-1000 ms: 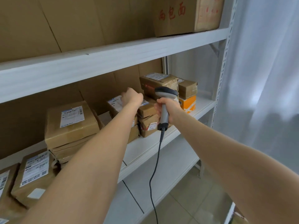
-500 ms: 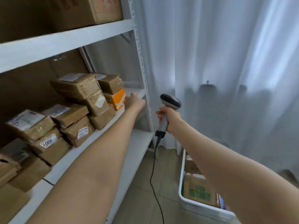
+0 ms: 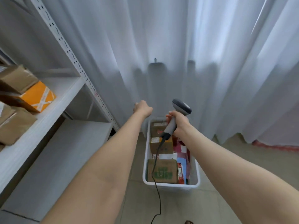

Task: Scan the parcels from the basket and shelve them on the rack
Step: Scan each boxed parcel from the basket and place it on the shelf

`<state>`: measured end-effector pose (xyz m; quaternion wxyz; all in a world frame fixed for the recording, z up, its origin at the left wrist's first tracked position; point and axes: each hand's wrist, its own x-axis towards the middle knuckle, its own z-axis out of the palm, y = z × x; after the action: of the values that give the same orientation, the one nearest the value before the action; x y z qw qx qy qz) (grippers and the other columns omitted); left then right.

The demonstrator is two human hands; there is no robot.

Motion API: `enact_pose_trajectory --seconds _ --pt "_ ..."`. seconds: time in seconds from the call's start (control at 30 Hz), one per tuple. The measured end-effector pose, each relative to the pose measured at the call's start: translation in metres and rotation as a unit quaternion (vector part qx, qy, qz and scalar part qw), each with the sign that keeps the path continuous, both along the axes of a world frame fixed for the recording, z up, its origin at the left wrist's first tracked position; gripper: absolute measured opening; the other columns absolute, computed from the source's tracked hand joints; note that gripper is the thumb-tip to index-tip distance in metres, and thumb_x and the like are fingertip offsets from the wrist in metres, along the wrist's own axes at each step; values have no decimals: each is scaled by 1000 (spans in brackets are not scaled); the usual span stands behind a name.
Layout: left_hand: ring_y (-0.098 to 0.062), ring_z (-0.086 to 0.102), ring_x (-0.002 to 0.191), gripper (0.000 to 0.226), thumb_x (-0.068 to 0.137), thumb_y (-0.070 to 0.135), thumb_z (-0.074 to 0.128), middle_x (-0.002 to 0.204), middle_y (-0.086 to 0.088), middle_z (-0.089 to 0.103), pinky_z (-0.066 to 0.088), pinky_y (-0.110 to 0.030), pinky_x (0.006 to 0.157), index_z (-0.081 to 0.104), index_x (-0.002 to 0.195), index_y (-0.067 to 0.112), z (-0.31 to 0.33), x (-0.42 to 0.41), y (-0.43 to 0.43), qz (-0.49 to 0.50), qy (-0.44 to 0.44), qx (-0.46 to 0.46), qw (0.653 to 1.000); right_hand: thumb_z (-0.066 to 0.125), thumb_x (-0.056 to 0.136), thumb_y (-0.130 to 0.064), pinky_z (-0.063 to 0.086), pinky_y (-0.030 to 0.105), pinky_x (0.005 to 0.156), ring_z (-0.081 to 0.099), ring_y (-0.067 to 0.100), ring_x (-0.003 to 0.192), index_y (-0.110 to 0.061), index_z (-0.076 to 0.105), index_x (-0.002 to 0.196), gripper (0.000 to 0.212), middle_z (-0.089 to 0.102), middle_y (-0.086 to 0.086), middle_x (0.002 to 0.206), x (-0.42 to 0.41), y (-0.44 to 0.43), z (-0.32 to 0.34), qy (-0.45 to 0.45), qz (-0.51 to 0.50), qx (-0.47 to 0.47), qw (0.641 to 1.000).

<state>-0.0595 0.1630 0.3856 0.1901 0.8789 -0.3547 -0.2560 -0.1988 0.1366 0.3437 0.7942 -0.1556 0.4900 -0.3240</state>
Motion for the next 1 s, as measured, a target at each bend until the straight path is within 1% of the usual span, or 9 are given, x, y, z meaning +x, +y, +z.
enact_pose_trajectory --seconds 0.13,0.23,0.33,0.5,0.6,0.7,0.83,0.93,1.0 --pt "-34 39 131 45 96 13 46 147 -17 30 33 -40 111 40 140 8 -43 -16 -29 -14 23 33 999 64 88 -7 52 25 60 61 11 57 -8 62 90 3 66 4 70 -20 -35 -44 28 -9 18 999" --pt "-34 38 132 44 97 10 44 147 -18 31 32 -36 111 40 141 9 -76 -12 -47 -11 26 55 998 66 87 -9 52 25 58 62 10 53 -8 63 87 3 68 2 63 -23 -55 -76 36 -22 42 998" --pt "-33 40 131 44 97 9 45 146 -18 34 33 -35 110 42 140 8 -110 -3 -66 -5 34 71 997 67 87 -11 52 24 53 63 9 50 -9 64 92 6 69 0 60 -19 -74 -107 51 -25 65 996" --pt "-31 44 129 46 96 12 49 147 -14 37 37 -35 106 41 141 11 -173 17 -109 -8 70 92 993 67 87 -15 53 27 55 63 11 55 -10 63 90 7 67 1 62 6 -119 -157 76 -36 86 993" --pt "-29 47 127 50 94 19 53 148 -12 38 39 -35 104 40 142 13 -219 31 -132 7 93 99 991 70 86 -19 55 31 58 62 17 61 -7 60 92 16 63 6 67 27 -147 -196 99 -32 92 990" --pt "-28 45 128 54 93 24 56 147 -12 39 38 -36 105 38 142 13 -271 47 -152 24 114 107 987 72 85 -23 58 36 66 62 21 69 -5 58 102 28 61 10 77 44 -172 -242 109 -17 101 989" --pt "-28 46 127 55 93 23 57 144 -12 43 40 -36 102 37 143 10 -348 73 -184 54 130 103 985 76 82 -28 60 40 68 65 28 82 -8 53 119 48 62 14 101 64 -212 -319 146 -21 98 984" --pt "-29 49 124 57 93 22 57 140 -14 46 43 -34 97 35 143 7 -411 91 -209 82 134 94 983 77 79 -36 57 48 86 64 33 96 -8 50 128 63 62 15 110 81 -244 -383 187 -8 92 978" --pt "-30 50 122 56 92 21 57 139 -15 47 44 -36 98 35 142 6 -455 104 -224 97 127 90 983 76 78 -41 51 50 95 62 33 102 -7 47 133 71 63 15 115 93 -261 -428 199 15 90 976"
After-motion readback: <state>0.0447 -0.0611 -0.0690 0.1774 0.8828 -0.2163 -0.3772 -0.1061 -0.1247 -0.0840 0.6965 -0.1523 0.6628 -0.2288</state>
